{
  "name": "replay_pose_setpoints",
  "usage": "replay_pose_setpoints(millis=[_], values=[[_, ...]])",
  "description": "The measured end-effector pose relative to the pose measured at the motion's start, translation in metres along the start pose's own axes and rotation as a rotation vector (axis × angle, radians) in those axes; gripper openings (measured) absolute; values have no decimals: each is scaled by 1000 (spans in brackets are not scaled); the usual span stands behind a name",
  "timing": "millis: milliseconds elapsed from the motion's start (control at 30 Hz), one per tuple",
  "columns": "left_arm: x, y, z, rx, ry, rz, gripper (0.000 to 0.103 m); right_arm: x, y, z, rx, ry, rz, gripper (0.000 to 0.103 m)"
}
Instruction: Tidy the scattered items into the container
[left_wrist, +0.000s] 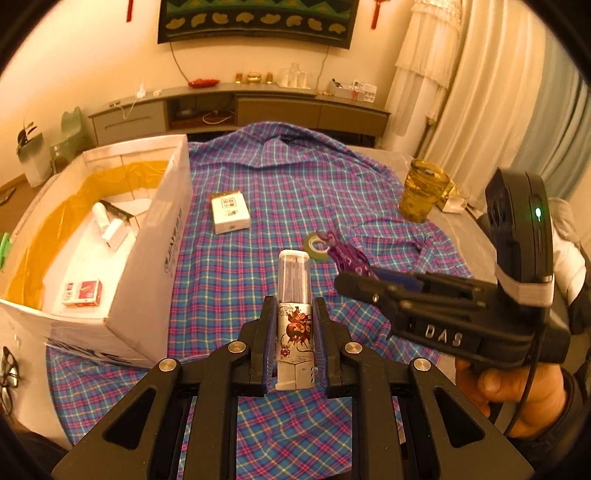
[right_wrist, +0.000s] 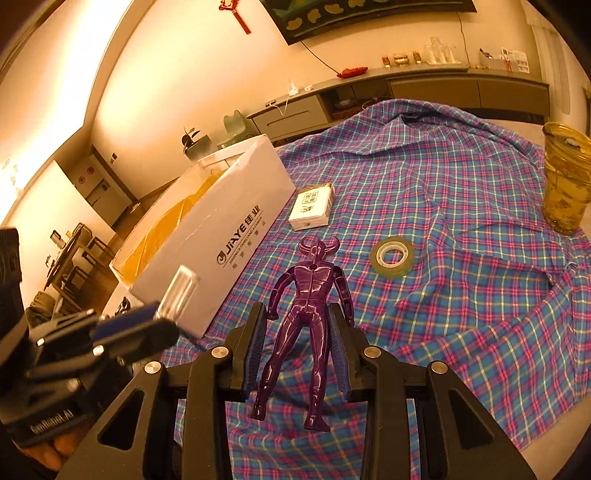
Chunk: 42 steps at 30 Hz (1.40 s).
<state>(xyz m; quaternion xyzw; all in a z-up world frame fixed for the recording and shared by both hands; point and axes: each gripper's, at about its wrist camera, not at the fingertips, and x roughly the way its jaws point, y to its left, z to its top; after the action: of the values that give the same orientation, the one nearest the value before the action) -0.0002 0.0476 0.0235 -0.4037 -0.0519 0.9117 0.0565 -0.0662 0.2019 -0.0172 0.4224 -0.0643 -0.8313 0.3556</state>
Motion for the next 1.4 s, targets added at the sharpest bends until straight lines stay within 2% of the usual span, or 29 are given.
replay_pose_setpoints(millis=[667,1033,1400], values=[[-33,23,-4,-56,-62,-44,19,-28,58,-35,-48,-28,49,35],[-51,59,-5,-128,-108,-61,19,-28,96,-26,-111,-25,62,35],[-63,107,-7,-213,-150,-71,19,-18,136,0,-182,-20,61,35]])
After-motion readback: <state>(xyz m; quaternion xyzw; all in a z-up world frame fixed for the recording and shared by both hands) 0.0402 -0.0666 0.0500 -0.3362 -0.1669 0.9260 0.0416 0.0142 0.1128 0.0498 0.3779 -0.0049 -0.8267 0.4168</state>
